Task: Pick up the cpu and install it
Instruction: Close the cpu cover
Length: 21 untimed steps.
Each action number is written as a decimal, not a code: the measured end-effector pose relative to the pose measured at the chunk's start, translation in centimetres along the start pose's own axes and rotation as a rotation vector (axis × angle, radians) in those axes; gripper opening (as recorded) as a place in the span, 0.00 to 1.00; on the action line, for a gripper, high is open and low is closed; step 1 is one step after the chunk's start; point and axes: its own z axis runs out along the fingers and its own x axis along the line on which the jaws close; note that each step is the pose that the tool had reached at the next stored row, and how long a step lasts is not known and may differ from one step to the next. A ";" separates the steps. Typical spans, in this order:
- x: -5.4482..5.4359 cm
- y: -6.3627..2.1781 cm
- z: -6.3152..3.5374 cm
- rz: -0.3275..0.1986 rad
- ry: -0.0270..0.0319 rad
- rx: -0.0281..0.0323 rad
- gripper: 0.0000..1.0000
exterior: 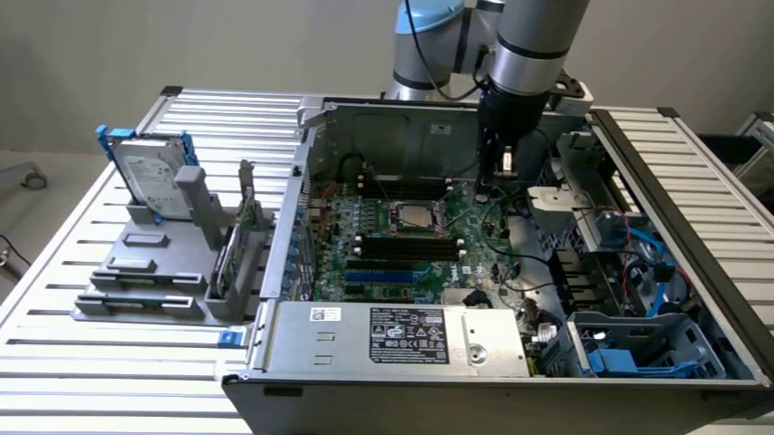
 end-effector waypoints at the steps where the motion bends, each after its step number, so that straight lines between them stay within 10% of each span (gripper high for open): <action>1: 0.0 0.00 0.18 0.000 0.0001 0.0000 0.11; 7: -0.1 0.01 1.02 0.000 -0.0002 0.0052 0.11; 13: -0.1 -0.04 1.02 0.004 -0.0003 0.0830 0.11; 21: -0.1 -0.93 1.00 0.008 -0.0007 0.1543 0.11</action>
